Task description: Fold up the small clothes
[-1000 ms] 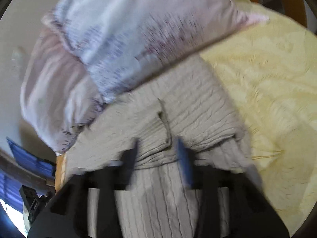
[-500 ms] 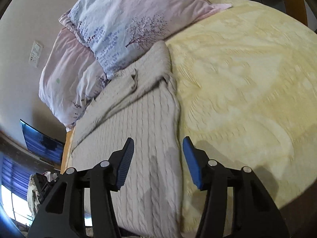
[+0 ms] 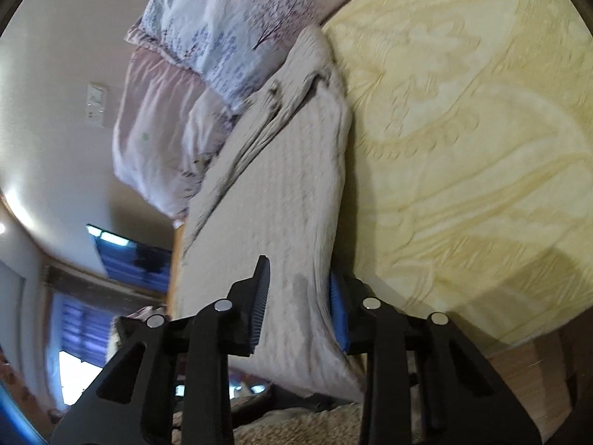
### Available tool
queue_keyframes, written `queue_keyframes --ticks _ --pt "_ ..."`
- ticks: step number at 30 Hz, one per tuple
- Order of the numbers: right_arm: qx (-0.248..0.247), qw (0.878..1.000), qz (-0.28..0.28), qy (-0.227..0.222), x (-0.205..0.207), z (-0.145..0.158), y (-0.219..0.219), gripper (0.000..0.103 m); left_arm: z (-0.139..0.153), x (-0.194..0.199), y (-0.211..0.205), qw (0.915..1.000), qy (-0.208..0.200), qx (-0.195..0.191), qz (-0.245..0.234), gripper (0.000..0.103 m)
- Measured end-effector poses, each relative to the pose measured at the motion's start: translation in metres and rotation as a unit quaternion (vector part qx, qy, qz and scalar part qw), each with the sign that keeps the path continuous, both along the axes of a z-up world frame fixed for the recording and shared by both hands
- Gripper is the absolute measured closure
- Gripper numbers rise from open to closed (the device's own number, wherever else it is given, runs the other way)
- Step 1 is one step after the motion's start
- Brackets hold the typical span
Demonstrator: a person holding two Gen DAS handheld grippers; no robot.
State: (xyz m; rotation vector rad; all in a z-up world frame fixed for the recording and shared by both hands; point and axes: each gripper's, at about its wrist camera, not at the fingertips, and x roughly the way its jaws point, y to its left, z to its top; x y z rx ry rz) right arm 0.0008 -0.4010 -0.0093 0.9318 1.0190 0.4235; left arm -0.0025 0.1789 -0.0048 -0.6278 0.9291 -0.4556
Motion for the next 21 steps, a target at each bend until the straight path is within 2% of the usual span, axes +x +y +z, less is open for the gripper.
queue_keyframes --ticks 7,11,14,17,19,21 --pt "0.022 0.999 0.032 0.003 -0.020 -0.002 0.008 0.071 -0.011 -0.021 -0.001 0.9974 0.001 -0.068 -0.025 0.057" --pt "0.017 0.999 0.046 0.007 -0.036 -0.001 0.009 0.071 -0.015 -0.034 -0.004 0.9953 -0.004 -0.086 -0.045 0.057" --pt "0.002 0.998 0.065 0.012 -0.049 0.000 0.013 0.071 -0.017 -0.039 -0.013 0.9939 -0.005 -0.083 -0.072 0.056" --pt "-0.016 0.996 0.081 0.020 -0.057 -0.003 0.018 0.071 -0.021 -0.042 -0.026 0.9933 0.000 -0.059 -0.100 0.056" --pt "-0.009 0.996 0.082 0.023 -0.060 -0.008 0.018 0.071 -0.026 -0.042 -0.033 0.9926 0.007 -0.049 -0.111 0.056" --pt "-0.003 0.996 0.081 0.025 -0.061 -0.012 0.018 0.075 -0.028 -0.041 -0.037 0.9922 0.011 -0.045 -0.116 0.056"
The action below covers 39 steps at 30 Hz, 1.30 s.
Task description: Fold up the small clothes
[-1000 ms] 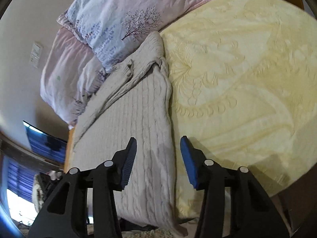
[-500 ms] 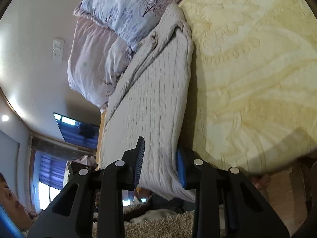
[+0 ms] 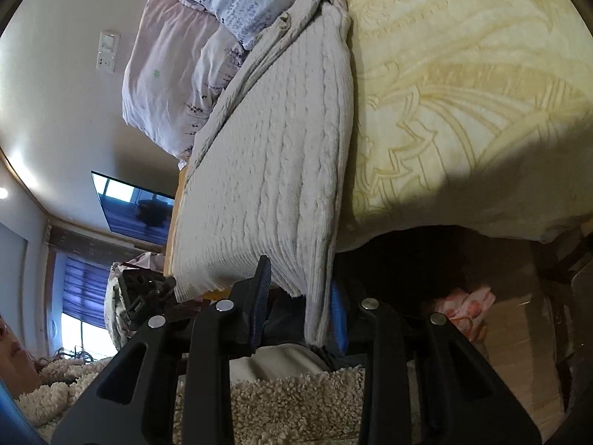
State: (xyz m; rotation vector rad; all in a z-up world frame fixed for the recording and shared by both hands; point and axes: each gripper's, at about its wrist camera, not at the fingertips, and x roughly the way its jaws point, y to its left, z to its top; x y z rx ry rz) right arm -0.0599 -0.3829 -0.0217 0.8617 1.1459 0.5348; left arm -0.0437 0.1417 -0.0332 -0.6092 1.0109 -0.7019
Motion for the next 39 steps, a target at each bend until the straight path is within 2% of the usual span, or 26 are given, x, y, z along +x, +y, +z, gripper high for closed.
queue_keyframes --ticks 7,8,10,11,14,18,22,27,29,33,39 --pt "0.009 1.000 0.000 0.004 0.006 -0.006 0.001 0.087 -0.004 0.005 -0.003 0.9999 0.011 0.002 -0.001 0.060" --pt "0.007 1.000 0.002 0.002 0.006 -0.005 0.001 0.091 -0.005 0.005 -0.003 0.9999 0.012 0.004 -0.002 0.064" --pt "0.006 1.000 0.007 -0.004 0.004 -0.005 0.000 0.094 -0.006 0.004 -0.001 0.9999 0.014 0.005 -0.008 0.079" --pt "0.005 1.000 0.010 -0.009 0.004 -0.003 0.000 0.094 -0.005 0.003 -0.001 0.9998 0.015 0.004 -0.012 0.091" --pt "0.002 1.000 0.021 -0.020 0.004 0.006 0.000 0.095 -0.002 0.002 -0.001 0.9996 0.010 0.003 -0.025 0.096" --pt "-0.008 0.998 0.033 -0.056 0.005 0.029 0.001 0.095 0.018 0.000 0.002 0.9990 -0.027 -0.001 -0.035 0.097" --pt "0.001 0.994 0.020 -0.110 0.010 0.051 -0.001 0.095 0.041 0.006 0.014 0.9977 -0.066 -0.008 -0.010 0.098" --pt "0.018 0.978 -0.050 -0.203 0.022 0.079 -0.012 0.096 0.069 0.033 0.022 0.9944 -0.100 0.005 0.032 0.098" --pt "0.008 0.971 -0.076 -0.227 0.031 0.088 -0.015 0.096 0.077 0.045 0.024 0.9929 -0.106 0.006 0.053 0.098" --pt "-0.002 0.963 -0.107 -0.246 0.057 0.099 -0.016 0.096 0.093 0.074 0.032 0.9883 -0.119 0.006 0.095 0.098" --pt "-0.012 0.956 -0.123 -0.268 0.096 0.109 -0.015 0.096 0.119 0.116 0.022 0.9816 -0.144 0.046 0.117 0.098"
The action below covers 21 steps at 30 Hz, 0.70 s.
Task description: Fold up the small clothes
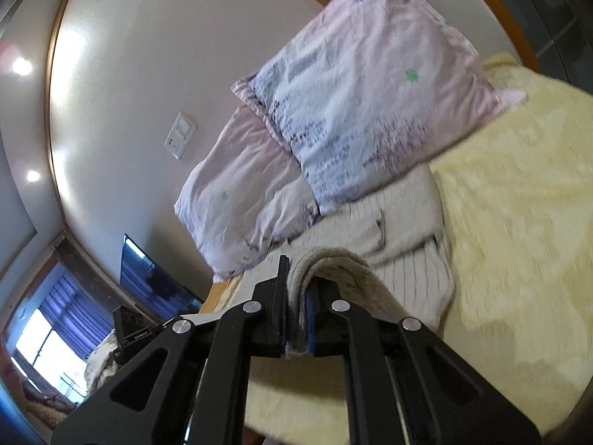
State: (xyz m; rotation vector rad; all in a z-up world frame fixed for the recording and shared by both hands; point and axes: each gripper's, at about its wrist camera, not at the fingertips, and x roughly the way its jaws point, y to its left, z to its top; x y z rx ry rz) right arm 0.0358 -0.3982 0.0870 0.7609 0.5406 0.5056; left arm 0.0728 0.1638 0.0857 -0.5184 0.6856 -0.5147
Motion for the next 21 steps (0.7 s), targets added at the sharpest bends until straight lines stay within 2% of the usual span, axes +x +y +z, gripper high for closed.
queue_keyframes --ticks 8,12,17,21 --pt "-0.022 0.999 -0.030 -0.017 0.045 0.015 0.007 0.096 0.030 0.055 -0.013 0.9991 -0.023 0.031 0.019 0.098" --pt "-0.033 0.998 -0.046 -0.012 0.074 0.011 0.007 0.096 0.033 0.091 -0.019 0.9986 -0.022 0.039 0.029 0.098" --pt "-0.033 0.998 -0.058 0.007 0.119 -0.005 0.010 0.096 0.019 0.138 -0.023 0.9981 -0.005 0.043 0.043 0.098" --pt "-0.035 0.995 -0.068 0.058 0.156 -0.032 0.011 0.096 -0.010 0.173 -0.022 0.9970 0.026 0.045 0.057 0.098"
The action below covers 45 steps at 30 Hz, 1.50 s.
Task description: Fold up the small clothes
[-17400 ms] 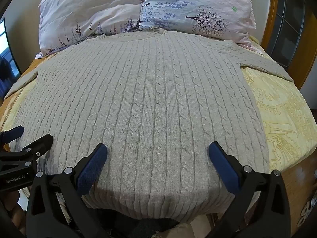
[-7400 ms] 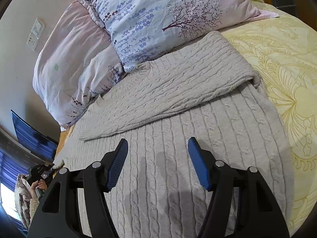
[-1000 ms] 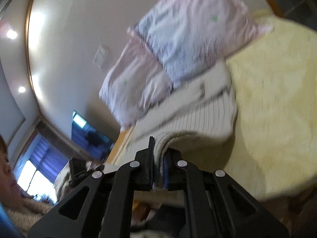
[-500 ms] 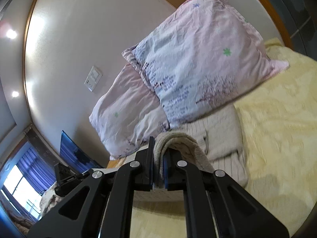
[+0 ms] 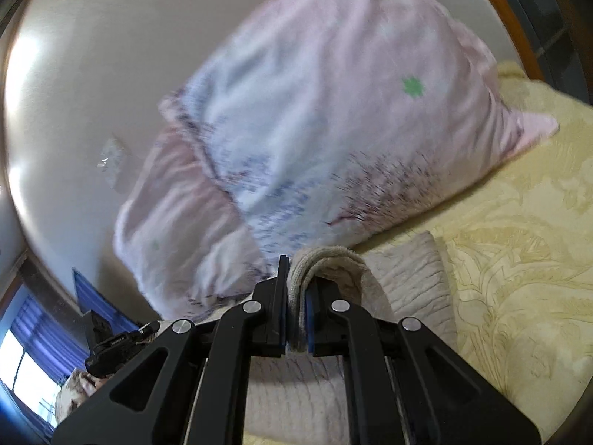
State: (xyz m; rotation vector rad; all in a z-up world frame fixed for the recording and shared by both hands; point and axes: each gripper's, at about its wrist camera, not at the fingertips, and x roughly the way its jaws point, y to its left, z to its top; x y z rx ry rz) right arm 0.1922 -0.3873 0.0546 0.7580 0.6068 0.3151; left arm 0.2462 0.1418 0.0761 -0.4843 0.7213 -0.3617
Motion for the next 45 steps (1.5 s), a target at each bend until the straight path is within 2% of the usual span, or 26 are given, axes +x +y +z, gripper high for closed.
queue_keyframes --ticks 3,8,9,10,12,13,14,15,16,19,24,30,40,41,44,45 --pt "-0.011 0.999 -0.007 0.049 0.020 -0.021 0.004 0.096 -0.028 0.023 0.003 0.9988 0.043 -0.020 0.008 0.098" --pt "-0.035 0.993 -0.024 0.109 0.038 -0.043 0.008 0.095 -0.053 0.039 0.006 0.9959 0.076 -0.047 0.012 0.098" --pt "-0.033 0.992 -0.030 0.121 0.043 -0.046 0.008 0.091 -0.055 0.042 0.007 0.9951 0.082 -0.055 0.013 0.097" --pt "-0.029 0.991 -0.033 0.128 0.046 -0.047 0.007 0.087 -0.056 0.044 0.007 0.9944 0.086 -0.060 0.013 0.097" --pt "-0.019 0.990 -0.040 0.132 0.051 -0.045 0.006 0.054 -0.057 0.047 0.009 0.9929 0.093 -0.071 0.017 0.090" --pt "-0.014 0.991 -0.045 0.125 0.051 -0.041 0.005 0.046 -0.055 0.048 0.010 0.9921 0.097 -0.077 0.020 0.085" --pt "-0.016 0.992 -0.056 0.111 0.048 -0.034 0.004 0.039 -0.053 0.048 0.013 0.9918 0.096 -0.080 0.027 0.069" --pt "-0.020 0.994 -0.061 0.090 0.043 -0.025 0.002 0.039 -0.048 0.044 0.017 0.9921 0.087 -0.083 0.037 0.057" --pt "-0.025 0.995 -0.060 0.081 0.039 -0.020 0.001 0.039 -0.042 0.039 0.021 0.9927 0.076 -0.083 0.044 0.055" --pt "-0.046 0.995 -0.056 0.064 0.019 -0.008 -0.006 0.040 -0.027 0.021 0.029 0.9953 0.057 -0.068 0.039 0.055" --pt "-0.095 0.991 -0.037 0.083 -0.015 -0.011 -0.017 0.060 -0.022 -0.011 0.030 0.9984 0.055 0.007 0.010 0.055" --pt "-0.142 0.984 -0.006 0.110 -0.036 -0.027 -0.010 0.065 -0.033 -0.041 0.023 0.9950 0.056 0.080 -0.019 0.055" --pt "-0.184 0.976 0.036 0.112 -0.034 -0.040 0.012 0.070 -0.058 -0.044 0.019 0.9923 0.085 0.087 -0.022 0.061" --pt "-0.185 0.975 0.038 0.114 -0.033 -0.042 0.013 0.072 -0.059 -0.044 0.018 0.9921 0.087 0.087 -0.022 0.062" --pt "-0.183 0.975 0.043 0.115 -0.033 -0.046 0.014 0.090 -0.063 -0.043 0.019 0.9923 0.092 0.081 -0.019 0.070" --pt "-0.180 0.976 0.046 0.116 -0.034 -0.046 0.014 0.090 -0.063 -0.043 0.020 0.9924 0.093 0.079 -0.019 0.075"
